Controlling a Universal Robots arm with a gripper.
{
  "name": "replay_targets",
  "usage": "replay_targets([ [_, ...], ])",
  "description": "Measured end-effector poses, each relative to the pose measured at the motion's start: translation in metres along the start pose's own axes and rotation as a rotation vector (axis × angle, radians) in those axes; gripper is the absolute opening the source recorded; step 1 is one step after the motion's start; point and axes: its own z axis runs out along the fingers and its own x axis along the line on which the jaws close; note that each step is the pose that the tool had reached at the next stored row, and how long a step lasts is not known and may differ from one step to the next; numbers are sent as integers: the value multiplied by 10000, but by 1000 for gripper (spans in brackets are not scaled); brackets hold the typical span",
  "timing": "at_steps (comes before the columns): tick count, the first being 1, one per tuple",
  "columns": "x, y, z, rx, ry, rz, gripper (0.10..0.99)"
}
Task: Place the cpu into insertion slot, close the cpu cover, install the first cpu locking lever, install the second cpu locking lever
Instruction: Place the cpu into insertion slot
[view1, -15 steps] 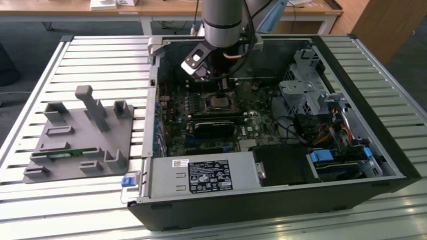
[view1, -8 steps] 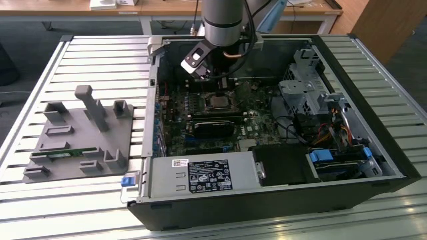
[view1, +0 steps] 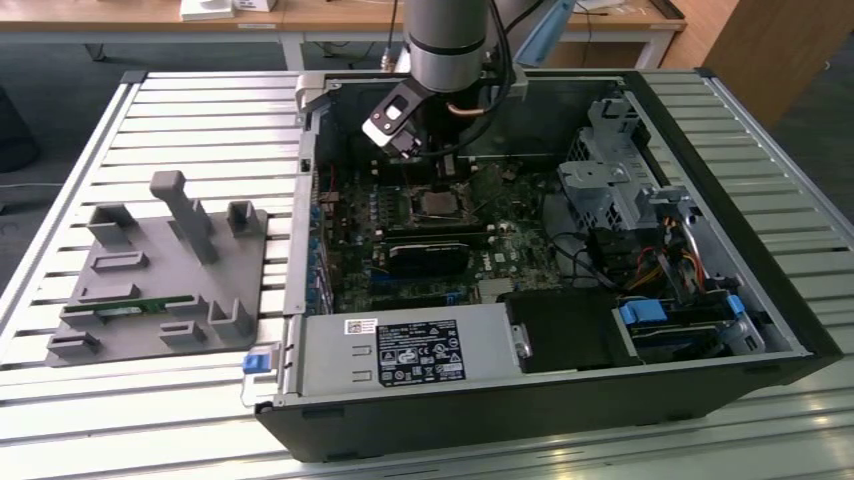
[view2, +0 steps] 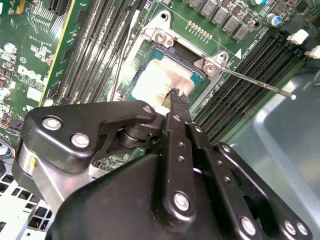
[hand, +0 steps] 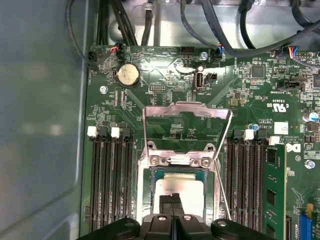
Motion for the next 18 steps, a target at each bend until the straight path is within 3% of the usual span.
replay_targets([
  [8,0,8,-27,35,100,32,106],
  [14,-27,8,-29,46,336,80,106],
  [18,-70,8,-30,51,440,93,106],
])
